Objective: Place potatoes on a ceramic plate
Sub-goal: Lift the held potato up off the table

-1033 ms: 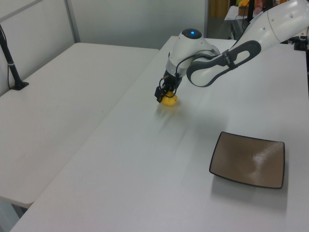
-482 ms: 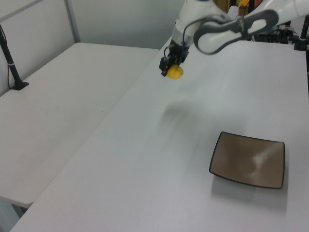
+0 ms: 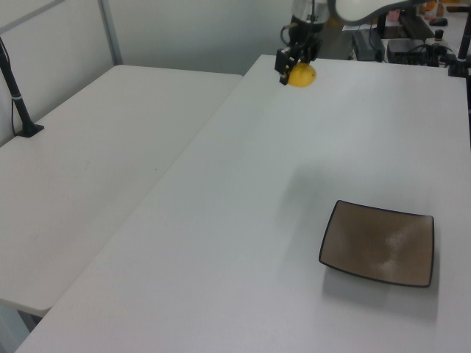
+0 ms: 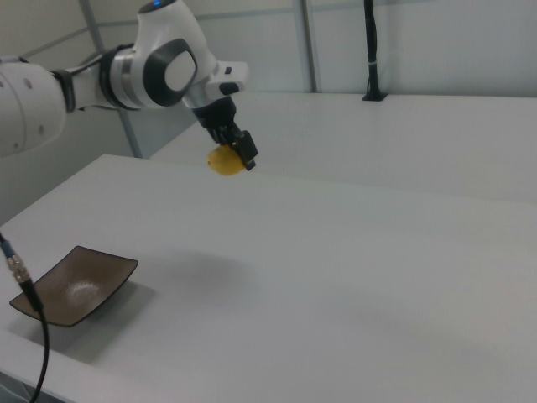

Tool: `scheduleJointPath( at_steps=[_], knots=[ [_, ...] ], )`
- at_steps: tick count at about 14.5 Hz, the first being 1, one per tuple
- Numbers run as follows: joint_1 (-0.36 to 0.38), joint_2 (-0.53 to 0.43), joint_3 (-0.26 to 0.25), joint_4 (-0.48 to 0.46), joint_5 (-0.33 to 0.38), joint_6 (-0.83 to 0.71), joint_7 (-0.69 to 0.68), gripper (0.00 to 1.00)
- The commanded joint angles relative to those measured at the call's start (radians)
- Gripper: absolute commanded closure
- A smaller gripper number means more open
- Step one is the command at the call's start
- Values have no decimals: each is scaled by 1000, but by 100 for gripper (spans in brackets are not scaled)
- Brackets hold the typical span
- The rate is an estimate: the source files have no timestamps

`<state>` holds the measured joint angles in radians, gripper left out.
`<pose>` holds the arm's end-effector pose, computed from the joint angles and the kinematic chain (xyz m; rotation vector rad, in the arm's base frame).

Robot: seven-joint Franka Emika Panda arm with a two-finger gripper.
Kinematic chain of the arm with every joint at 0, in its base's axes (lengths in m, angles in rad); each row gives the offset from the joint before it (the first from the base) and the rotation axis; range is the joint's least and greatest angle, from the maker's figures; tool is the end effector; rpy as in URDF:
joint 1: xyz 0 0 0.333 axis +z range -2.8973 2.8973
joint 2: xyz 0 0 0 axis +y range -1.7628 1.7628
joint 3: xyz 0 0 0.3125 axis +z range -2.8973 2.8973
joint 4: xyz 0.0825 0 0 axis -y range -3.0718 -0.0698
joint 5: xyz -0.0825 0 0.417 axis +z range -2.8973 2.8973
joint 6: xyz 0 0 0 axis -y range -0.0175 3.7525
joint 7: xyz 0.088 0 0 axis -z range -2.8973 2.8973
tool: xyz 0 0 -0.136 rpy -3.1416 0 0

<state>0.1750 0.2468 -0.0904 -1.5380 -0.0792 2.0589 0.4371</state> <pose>0.7003 0.0588 0.5018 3.0476 -0.4906 0.4512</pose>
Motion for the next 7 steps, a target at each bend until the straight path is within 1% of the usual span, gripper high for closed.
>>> scheduleJointPath(
  at_steps=[1,3,5,7],
  knots=[
    [12,-196,0,-164,77,-135,-150,90],
    [15,-250,0,-198,96,-216,-205,90],
    [20,-325,4,-279,113,-229,-235,90],
    [34,-365,35,-336,116,-241,-236,90]
  ],
)
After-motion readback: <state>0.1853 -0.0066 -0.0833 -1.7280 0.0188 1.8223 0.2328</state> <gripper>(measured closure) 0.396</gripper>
